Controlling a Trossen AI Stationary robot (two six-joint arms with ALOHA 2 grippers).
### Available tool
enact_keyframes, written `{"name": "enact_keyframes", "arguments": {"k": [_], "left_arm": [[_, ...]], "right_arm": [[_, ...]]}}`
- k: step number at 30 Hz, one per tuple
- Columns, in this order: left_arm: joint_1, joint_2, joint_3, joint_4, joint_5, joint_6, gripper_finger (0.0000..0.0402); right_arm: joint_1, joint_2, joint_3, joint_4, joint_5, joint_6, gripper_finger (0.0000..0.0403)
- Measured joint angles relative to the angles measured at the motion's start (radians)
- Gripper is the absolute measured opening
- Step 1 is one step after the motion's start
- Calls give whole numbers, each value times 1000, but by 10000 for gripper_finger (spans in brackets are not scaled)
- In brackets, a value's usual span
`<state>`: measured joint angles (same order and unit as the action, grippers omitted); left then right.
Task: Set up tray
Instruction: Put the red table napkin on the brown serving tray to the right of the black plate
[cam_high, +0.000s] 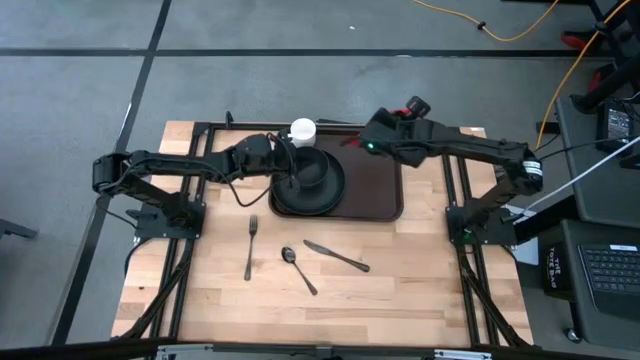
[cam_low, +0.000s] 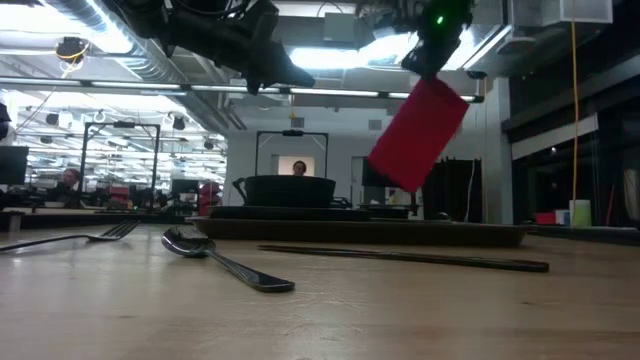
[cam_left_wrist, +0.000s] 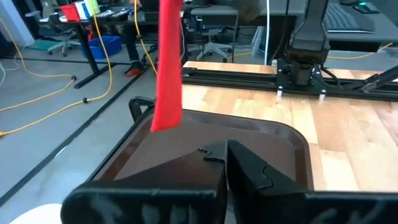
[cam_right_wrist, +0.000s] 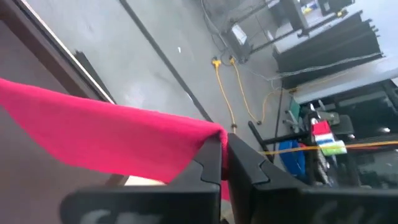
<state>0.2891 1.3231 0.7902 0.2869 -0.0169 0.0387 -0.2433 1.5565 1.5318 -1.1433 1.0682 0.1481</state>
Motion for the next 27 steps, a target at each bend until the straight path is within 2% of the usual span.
{"name": "enact_keyframes", "arguments": {"k": [3, 10, 14, 19, 24, 27], "left_arm": [[-8, 0, 0, -3, 1, 0, 4], [-21, 0, 0, -4, 14, 0, 4], [-33, 0, 0, -8, 14, -4, 4], [-62, 0, 0, -28, 15, -24, 4], [-78, 0, 0, -39, 16, -15, 4], [-81, 0, 0, -43, 16, -14, 4]], "right_arm": [[-36, 38, 0, 31, -5, -48, 8], [-60, 110, 0, 28, -6, -49, 8], [-60, 176, 0, -11, -68, -17, 8], [-60, 245, -1, -112, 1, 60, 8], [-52, 253, -1, -127, -133, 91, 8], [-33, 252, -1, -157, -129, 113, 8]]}}
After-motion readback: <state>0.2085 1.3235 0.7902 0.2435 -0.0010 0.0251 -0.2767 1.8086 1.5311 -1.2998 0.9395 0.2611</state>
